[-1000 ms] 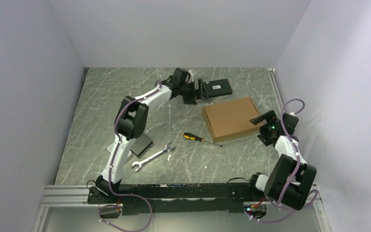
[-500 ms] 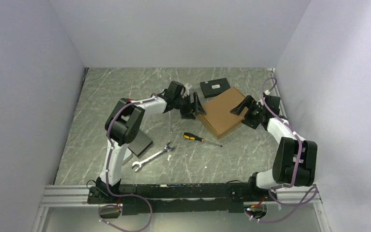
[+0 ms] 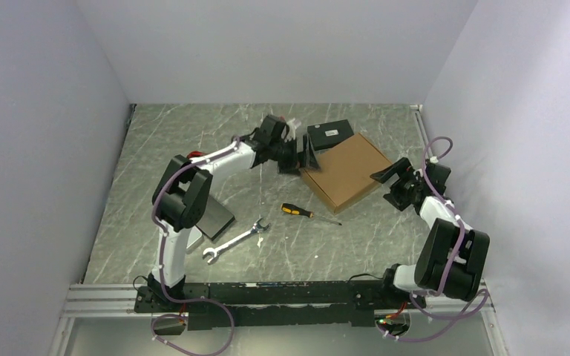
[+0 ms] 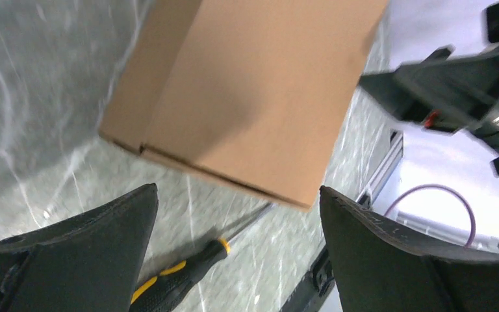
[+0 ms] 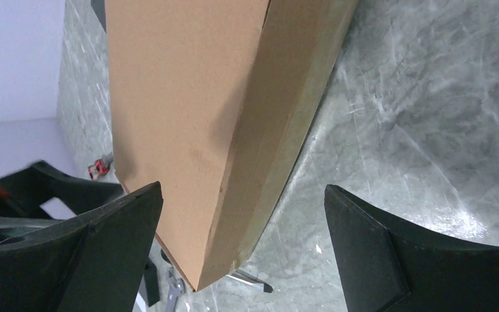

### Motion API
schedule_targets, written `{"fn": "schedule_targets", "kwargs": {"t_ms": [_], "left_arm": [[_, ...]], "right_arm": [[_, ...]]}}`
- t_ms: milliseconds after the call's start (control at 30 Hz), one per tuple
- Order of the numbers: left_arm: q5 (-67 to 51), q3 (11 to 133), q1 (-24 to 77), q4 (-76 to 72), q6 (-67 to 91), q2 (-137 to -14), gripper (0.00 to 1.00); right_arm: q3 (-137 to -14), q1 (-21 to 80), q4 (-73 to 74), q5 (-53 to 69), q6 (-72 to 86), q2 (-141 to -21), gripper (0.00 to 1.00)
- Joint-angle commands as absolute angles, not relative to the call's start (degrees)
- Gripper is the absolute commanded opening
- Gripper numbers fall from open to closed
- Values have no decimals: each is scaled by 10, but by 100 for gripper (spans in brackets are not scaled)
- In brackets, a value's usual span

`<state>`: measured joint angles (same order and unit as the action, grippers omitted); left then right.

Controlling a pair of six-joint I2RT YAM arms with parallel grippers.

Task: Unpack the express box

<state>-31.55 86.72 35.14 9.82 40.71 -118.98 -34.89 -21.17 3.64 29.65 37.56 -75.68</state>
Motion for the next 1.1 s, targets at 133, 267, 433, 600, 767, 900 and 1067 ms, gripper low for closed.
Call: {"fn": "schedule_targets", "kwargs": {"t_ms": [133, 267, 433, 600, 767, 900, 1067], "left_arm": [[-205, 1143, 350, 280, 274, -1295, 99], [-234, 1242, 349, 338, 267, -1373, 100], [-294, 1143, 349, 217, 345, -1358, 96], [-296, 1099, 346, 195, 369, -1358, 84], [-330, 1020, 332, 123, 424, -1341, 68], [-377, 989, 320, 61, 474, -1347, 58], [-385, 953, 301, 34, 506, -1354, 49]], "right_arm": [[-340, -208, -44, 357, 397, -800, 100], [-332, -201, -62, 357, 395, -819, 100], [-326, -194, -87, 365, 393, -847, 100], [-320, -194, -107, 371, 394, -850, 100], [-313, -194, -109, 365, 388, -839, 100], [-316, -194, -112, 375, 392, -849, 100], [-309, -194, -119, 361, 389, -840, 100]]}}
